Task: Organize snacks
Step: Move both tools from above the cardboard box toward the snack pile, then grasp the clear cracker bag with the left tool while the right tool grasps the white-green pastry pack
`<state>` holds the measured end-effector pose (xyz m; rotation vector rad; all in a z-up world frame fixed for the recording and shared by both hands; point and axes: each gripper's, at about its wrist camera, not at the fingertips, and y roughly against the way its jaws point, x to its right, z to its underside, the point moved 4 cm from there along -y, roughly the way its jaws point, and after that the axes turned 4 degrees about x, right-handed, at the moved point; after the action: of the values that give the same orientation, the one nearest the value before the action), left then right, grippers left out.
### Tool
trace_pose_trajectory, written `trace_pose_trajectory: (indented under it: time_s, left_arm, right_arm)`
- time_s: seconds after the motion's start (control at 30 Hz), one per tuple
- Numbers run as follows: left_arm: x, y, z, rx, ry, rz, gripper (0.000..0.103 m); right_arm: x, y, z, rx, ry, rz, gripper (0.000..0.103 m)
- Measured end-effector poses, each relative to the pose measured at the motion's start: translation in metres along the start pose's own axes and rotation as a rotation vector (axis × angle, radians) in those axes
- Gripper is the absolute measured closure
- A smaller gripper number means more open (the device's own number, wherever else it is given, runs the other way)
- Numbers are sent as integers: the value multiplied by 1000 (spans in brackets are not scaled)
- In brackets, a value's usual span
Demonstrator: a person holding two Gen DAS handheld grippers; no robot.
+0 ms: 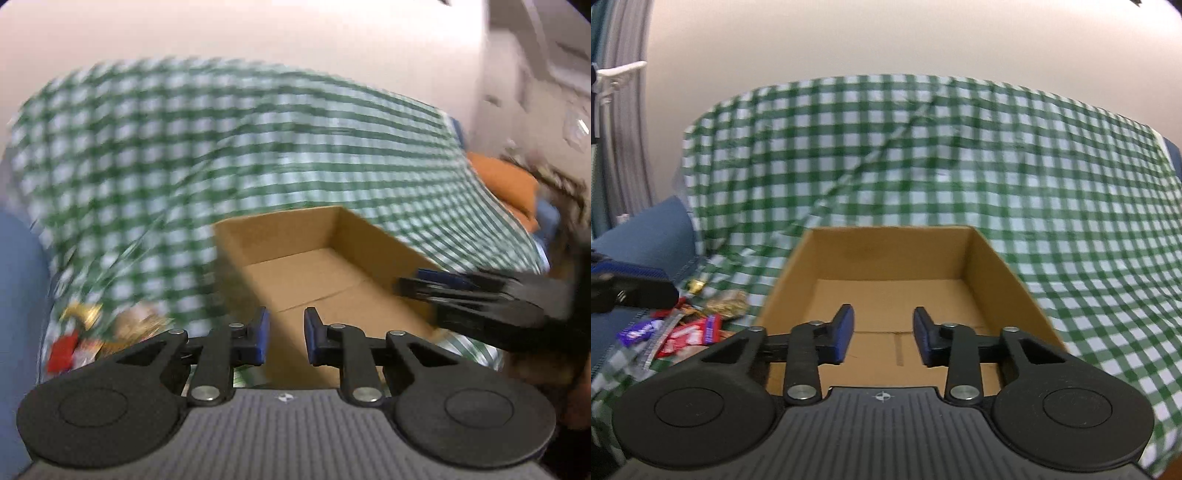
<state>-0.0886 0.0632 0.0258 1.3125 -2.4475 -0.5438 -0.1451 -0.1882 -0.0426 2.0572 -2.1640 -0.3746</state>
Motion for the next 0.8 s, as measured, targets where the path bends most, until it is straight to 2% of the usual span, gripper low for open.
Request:
trace_pose_trajectory:
  time_s: [0.07, 0.1, 0.17, 0.27, 0.37, 0.43, 0.53, 0.6, 0.7, 0.8]
  left_arm:
    - [-37, -3, 10, -20, 126, -33, 81]
    - [-57, -4, 14, -31, 232, -44, 81]
    - [-87, -1, 22, -4, 376, -55, 81]
    - [-118, -2, 42, 18, 519, -93, 81]
    - [-146, -10, 60, 2, 633, -121, 80]
    - [-157, -21, 70, -42, 661, -118, 79]
    - [-161, -40, 85, -126, 646, -105, 67]
    - [-163, -51, 94, -167, 648, -106, 55]
    - [-169, -63, 101, -195, 695, -111, 37]
    - [-176, -73, 108, -223, 745, -106, 32]
  right_arm:
    - [-13, -2, -3, 14, 8, -36, 74]
    - [-21, -3, -3, 19, 11, -63, 75]
    - [-38, -6, -4, 27, 27, -108, 75]
    - [-68, -12, -1, 26, 65, -188, 75]
    - [-101, -17, 5, 24, 113, -260, 75]
    - [-123, -23, 9, 22, 157, -295, 74]
    - [-152, -30, 20, -17, 220, -327, 70]
    - [-169, -34, 31, -55, 245, -330, 66]
    - [-187, -49, 44, -114, 280, -302, 56]
    - [-202, -69, 60, -183, 331, -254, 47]
